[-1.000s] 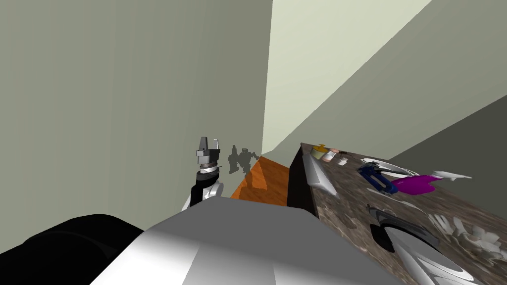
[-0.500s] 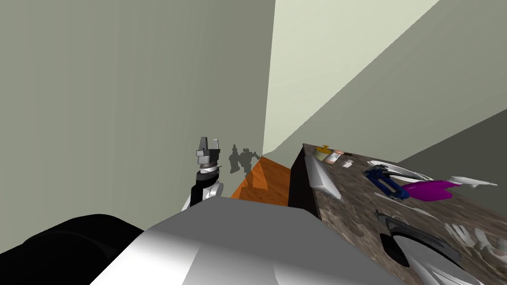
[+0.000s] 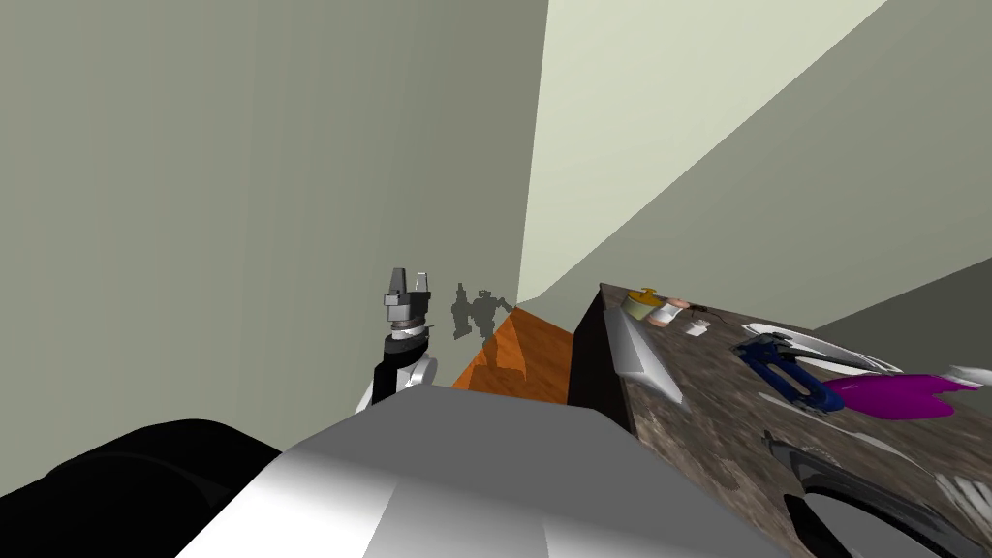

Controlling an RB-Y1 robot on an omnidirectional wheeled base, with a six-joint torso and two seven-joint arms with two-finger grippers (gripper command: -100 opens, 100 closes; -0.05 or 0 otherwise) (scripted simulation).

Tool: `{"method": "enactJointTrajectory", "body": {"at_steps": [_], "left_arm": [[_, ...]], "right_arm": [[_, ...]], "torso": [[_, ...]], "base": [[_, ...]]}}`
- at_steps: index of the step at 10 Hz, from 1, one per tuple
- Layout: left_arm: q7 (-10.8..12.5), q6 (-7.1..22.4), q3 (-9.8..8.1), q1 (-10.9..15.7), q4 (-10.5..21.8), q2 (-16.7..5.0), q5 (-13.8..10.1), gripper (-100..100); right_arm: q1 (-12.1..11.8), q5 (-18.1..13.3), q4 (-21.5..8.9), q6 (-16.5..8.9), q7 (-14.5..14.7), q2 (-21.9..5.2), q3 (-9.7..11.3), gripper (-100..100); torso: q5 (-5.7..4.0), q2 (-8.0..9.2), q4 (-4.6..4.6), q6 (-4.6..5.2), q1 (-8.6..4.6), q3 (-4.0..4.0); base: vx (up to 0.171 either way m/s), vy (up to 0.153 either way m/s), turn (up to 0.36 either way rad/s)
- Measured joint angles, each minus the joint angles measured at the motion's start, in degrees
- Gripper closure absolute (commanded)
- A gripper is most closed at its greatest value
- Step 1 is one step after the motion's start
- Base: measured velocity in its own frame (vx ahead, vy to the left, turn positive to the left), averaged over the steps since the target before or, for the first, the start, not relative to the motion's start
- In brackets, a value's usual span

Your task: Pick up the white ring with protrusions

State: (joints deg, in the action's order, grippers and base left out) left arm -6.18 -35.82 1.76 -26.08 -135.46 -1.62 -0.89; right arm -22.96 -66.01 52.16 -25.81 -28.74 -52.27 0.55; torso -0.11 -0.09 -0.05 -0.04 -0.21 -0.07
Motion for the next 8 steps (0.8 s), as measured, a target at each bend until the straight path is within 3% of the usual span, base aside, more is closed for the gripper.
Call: {"method": "enactJointTrajectory", "body": {"at_steps": [2,4,6,8], "left_arm": [[0.0,0.0,0.0,-0.01,0.0,0.0,0.0,0],[0.0,0.0,0.0,-0.01,0.0,0.0,0.0,0],[0.0,0.0,0.0,-0.01,0.0,0.0,0.0,0],[0.0,0.0,0.0,-0.01,0.0,0.0,0.0,0]], "right_arm": [[-1.01,0.43,0.26,-0.81,-3.2,-0.83,0.97,-100],[-3.06,-0.65,-0.21,-2.15,-6.36,-2.33,3.21,-100],[-3.3,-0.71,-0.35,-2.26,-9.41,-2.65,3.49,-100],[-5.75,-0.99,0.01,-3.75,-11.41,-4.14,5.43,-100]], "torso": [[-0.01,-0.01,0.0,0.03,0.0,-0.01],[0.0,-0.04,-0.01,0.02,0.0,-0.03],[-0.01,0.02,0.0,0.03,0.0,0.01],[0.0,-0.04,-0.01,0.02,0.0,-0.02]], "base": [[0.018,0.003,0.07],[0.019,-0.002,0.04],[0.009,0.001,0.078],[0.02,-0.001,0.045]]}}
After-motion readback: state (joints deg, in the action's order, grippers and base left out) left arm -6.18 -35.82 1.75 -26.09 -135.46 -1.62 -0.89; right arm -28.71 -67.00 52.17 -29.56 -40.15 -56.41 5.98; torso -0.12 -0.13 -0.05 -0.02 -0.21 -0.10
